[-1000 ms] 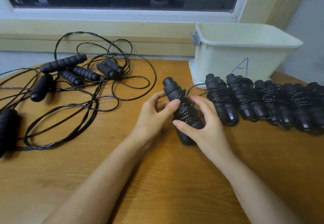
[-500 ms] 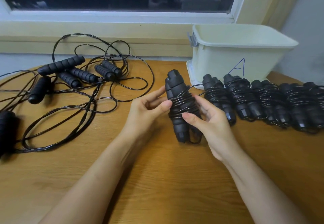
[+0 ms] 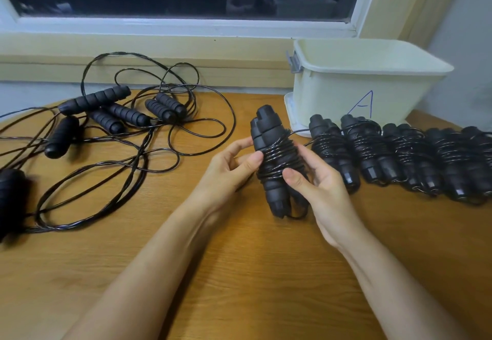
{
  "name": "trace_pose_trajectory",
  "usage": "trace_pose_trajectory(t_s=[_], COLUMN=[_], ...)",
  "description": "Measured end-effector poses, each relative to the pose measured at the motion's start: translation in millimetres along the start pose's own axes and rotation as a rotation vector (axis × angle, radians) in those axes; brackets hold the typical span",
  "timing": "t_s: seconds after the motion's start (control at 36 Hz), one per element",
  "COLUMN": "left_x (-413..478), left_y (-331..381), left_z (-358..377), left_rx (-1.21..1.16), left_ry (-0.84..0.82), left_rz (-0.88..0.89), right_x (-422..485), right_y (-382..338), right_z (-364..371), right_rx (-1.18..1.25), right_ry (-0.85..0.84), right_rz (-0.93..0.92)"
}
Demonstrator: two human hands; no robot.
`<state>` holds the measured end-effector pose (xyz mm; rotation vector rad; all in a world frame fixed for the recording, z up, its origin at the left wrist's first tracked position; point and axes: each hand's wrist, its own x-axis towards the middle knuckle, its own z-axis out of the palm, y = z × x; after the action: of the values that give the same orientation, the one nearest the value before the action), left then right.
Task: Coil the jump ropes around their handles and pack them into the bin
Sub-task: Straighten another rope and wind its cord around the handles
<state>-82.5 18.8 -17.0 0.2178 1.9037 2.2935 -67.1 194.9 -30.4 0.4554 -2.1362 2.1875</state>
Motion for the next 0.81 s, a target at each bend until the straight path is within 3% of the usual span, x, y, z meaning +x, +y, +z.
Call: trace_pose_trajectory(t_s=[0.28,0.5,0.64,0.81], left_x=[-1.8,-1.4,-2.6,-3.9], left_y=[2.9,5.2,7.7,8.3], left_z=[2.8,-3.3,-1.8,3.4], left_rx=[0.018,0.021,0.006,-0.028], left_ry=[0.095,-0.010,-0.037,0.069], left_rz=[-0.029,-0.023,-0.056,-0.094], right_x=[-0.8,2.3,2.4,1.0], right_y=[0.9,2.2,2.7,3.2], right_z=[0.6,-2.3,-3.7,0.1], right_rx=[0.024,0.071,0.013,-0.218], right_ry=[0.025,0.009,0.016,0.107], right_rz=[-0.009,-0.014,-0.024,-0.184])
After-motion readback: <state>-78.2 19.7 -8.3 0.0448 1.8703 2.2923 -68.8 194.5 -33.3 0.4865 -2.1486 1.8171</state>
